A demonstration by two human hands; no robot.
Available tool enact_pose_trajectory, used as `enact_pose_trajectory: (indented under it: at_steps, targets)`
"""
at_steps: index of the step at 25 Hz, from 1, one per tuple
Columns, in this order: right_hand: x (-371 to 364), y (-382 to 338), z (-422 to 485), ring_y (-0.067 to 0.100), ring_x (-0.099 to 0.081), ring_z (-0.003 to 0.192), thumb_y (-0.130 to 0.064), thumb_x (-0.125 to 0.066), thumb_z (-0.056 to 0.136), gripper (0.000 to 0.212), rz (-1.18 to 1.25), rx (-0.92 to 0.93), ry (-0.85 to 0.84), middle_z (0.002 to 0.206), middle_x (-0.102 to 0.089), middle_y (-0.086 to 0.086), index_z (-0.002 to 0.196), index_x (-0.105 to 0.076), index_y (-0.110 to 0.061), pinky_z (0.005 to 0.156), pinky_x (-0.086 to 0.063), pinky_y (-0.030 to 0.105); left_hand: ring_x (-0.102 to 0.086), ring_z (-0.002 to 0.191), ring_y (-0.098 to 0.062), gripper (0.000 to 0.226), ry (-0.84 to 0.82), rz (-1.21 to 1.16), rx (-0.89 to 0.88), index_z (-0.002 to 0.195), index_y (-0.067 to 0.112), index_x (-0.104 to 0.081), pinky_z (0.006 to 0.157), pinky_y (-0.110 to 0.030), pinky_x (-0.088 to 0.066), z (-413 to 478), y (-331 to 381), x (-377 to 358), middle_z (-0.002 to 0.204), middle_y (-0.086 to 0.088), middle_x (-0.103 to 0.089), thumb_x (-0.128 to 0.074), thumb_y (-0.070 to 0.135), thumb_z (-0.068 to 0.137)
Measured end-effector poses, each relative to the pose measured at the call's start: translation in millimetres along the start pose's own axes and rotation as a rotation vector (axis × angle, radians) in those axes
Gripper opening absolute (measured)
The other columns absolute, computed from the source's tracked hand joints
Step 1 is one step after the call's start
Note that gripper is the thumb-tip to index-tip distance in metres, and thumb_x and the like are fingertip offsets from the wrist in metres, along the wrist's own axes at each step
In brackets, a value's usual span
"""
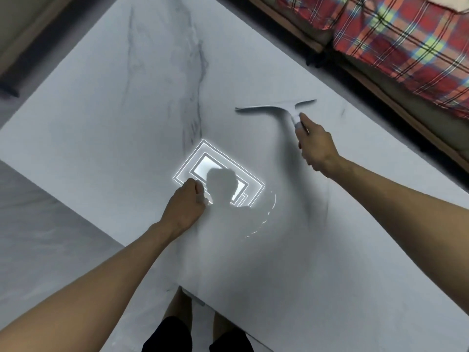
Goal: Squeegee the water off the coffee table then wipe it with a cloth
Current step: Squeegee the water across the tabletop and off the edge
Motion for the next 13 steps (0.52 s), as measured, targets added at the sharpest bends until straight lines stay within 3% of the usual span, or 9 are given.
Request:
enact_pose_trajectory:
  at_steps: [1, 5, 9, 13]
  targets:
    - [-14.5, -10.4, 4.1, 0.024, -0.046, 0.086, -0.038, -0.028, 0.103, 0.048, 0.009, 0.011, 0.002, 0.096, -0.053, 0.002, 0.150, -0.031, -0.031, 0.059, -0.036, 0.026, -0.052, 0.069, -0.013, 0.017, 0.006, 0.003, 0.004, 0.080, 0.026, -0.038, 0.055, -0.025, -0.035, -2.3, -5.9, 1.8, 0.076, 0.007, -0.053, -0.042, 0.033, 0.094]
    - [-51.0, 8.2, -39.4, 0.036, -0.059, 0.093, -0.037, -0.030, 0.105, 0.045, -0.126, 0.166, -0.027, 0.097, -0.067, 0.011, 0.150, -0.033, -0.031, 0.081, -0.045, 0.037, -0.049, 0.071, -0.018, 0.027, 0.006, 0.000, -0.005, 0.074, 0.034, -0.032, 0.055, -0.023, -0.031, -8.9, -12.5, 1.6, 0.085, 0.002, -0.050, -0.044, 0.019, 0.092]
    - [-33.2, 88.7, -106.4, 0.030, -0.064, 0.079, -0.043, -0.027, 0.104, 0.044, -0.294, 0.138, -0.109, 0.086, -0.068, 0.003, 0.148, -0.024, -0.049, 0.073, -0.050, 0.038, -0.047, 0.081, -0.025, 0.035, -0.044, 0.046, -0.057, 0.076, 0.034, -0.028, 0.064, -0.028, -0.031, -10.3, 9.4, -12.0, 0.097, -0.003, -0.046, -0.050, 0.008, 0.081]
    - [9.9, 155.4, -164.1, 0.016, -0.061, 0.068, -0.046, -0.026, 0.103, 0.044, -0.364, 0.007, -0.139, 0.073, -0.063, -0.008, 0.146, -0.022, -0.055, 0.070, -0.053, 0.036, -0.047, 0.095, -0.027, 0.025, -0.132, 0.161, -0.141, 0.090, 0.018, -0.038, 0.076, -0.032, -0.035, -0.5, 44.9, -38.2, 0.110, -0.009, -0.045, -0.056, 0.008, 0.074]
Point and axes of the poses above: each hand's wrist, its own z-axis towards the middle knuckle, its own x-axis out of the back of the hand, y = z × x, the point moved 3 cm from there along z, towards the middle knuckle
